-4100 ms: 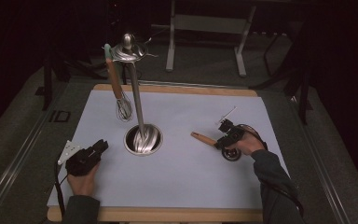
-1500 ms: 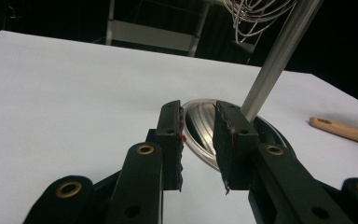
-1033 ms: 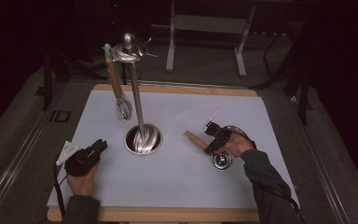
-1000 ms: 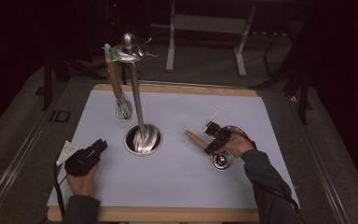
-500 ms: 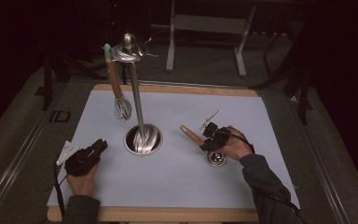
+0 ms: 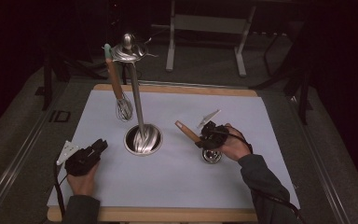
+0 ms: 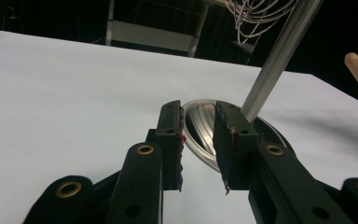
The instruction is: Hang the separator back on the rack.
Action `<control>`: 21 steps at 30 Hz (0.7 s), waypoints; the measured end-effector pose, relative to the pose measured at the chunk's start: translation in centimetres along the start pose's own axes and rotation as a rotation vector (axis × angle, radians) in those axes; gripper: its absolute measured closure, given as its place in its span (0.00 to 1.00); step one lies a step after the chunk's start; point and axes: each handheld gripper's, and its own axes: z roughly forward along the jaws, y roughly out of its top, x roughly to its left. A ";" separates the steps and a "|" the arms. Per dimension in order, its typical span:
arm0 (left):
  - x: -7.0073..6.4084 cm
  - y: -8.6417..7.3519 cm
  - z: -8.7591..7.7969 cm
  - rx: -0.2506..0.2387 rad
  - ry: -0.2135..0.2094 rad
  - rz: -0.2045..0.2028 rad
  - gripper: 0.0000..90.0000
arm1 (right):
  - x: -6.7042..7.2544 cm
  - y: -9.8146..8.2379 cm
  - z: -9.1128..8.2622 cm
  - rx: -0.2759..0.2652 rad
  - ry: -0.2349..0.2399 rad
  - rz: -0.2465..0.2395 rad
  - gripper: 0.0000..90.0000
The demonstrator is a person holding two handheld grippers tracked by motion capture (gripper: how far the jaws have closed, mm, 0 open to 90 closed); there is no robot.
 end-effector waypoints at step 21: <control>-0.1 -0.1 0.1 0.007 0.019 0.007 0.79 | 2.1 1.8 -2.6 -0.164 -0.003 -0.194 0.78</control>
